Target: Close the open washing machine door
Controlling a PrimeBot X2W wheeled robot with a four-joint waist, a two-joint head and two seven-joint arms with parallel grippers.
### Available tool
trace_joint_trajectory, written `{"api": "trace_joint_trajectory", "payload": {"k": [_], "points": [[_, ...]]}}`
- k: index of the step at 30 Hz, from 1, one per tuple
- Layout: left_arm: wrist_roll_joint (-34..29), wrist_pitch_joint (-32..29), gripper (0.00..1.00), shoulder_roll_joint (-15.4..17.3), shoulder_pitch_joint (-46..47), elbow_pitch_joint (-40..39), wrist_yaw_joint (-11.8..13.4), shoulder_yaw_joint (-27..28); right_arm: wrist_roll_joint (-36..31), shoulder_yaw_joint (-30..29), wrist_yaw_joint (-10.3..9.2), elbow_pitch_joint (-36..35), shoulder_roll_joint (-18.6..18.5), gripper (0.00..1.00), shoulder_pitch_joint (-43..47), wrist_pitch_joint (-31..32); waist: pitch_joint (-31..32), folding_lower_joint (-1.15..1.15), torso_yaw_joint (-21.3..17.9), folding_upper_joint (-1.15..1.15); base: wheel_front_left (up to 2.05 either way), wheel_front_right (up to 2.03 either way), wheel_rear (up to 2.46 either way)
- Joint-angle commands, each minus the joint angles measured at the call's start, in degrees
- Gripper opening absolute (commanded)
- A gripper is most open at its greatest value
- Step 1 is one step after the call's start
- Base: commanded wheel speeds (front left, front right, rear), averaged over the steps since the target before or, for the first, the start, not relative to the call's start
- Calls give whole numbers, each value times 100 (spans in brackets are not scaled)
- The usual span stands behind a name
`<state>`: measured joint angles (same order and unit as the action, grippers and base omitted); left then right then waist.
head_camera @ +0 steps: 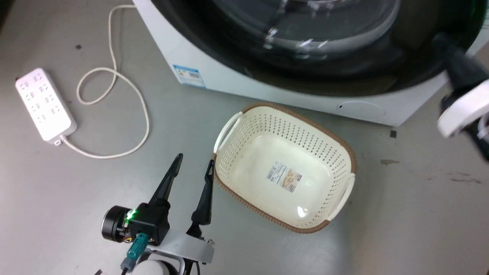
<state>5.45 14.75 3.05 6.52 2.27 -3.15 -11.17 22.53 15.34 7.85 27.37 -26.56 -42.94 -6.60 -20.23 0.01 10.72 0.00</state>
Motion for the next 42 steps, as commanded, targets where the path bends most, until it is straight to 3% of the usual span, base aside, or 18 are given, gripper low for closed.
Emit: {"api": "trace_joint_trajectory", "payload": {"k": [1, 8, 14, 15, 16, 20, 25, 28, 29, 32, 36, 42], "points": [[38, 25, 100, -9, 102, -45, 50, -44, 105, -143, -36, 299, -71, 0, -377, -9, -92, -1, 82, 0, 0, 0, 0], [145, 25, 100, -15, 163, -84, 148, -106, 49, -188, -36, 1020, -69, 0, -944, -209, -85, -1, 121, 0, 0, 0, 0], [287, 25, 100, -16, 138, -15, 225, -69, 116, 0, -36, 1385, 68, 0, -807, -519, 212, -1, 13, 0, 0, 0, 0], [312, 25, 100, -16, 127, 14, 231, -46, 144, 34, -36, 1378, 99, 27, -720, -584, 296, -1, -20, 0, 0, 0, 0], [350, 25, 100, -16, 106, 57, 244, -15, 159, 53, -36, 1352, 125, 99, -610, -652, 395, -1, -59, 0, 0, 0, 0], [431, 25, 100, -16, 4, 279, 266, 127, 90, 89, -36, 1070, 240, 100, 20, -802, 825, -1, -272, 0, 0, 0, 0], [499, 25, 100, -17, -197, 477, 277, 313, -270, -510, -36, 175, 514, 100, 1175, -836, 1325, -1, -606, 0, 0, 0, 0], [509, 25, 100, -17, -299, 516, 207, 373, -525, -1111, -36, -492, 916, 100, 2038, -838, 1543, -1, -791, 0, 0, 0, 0], [434, 25, 100, -17, -393, 565, 108, 413, -785, -1592, -36, -1138, 1367, 100, 2810, -839, 1687, -1, -934, 0, 0, 0, 0], [411, 25, 100, -17, -483, 654, 57, 467, -1259, -1927, -36, -1794, 1752, 100, 3481, -839, 1809, -1, -1035, 0, 0, 0, 0], [452, 25, 100, -17, -607, 724, 31, 524, -1674, -2139, -36, -2362, 2137, 100, 4171, -839, 1915, -1, -1101, 0, 0, 0, 0], [422, 25, 100, -17, -740, 847, 100, 597, -1799, -2045, -36, -2516, 2312, 100, 4628, -839, 1967, -1, -1081, 0, 0, 0, 0]]}}
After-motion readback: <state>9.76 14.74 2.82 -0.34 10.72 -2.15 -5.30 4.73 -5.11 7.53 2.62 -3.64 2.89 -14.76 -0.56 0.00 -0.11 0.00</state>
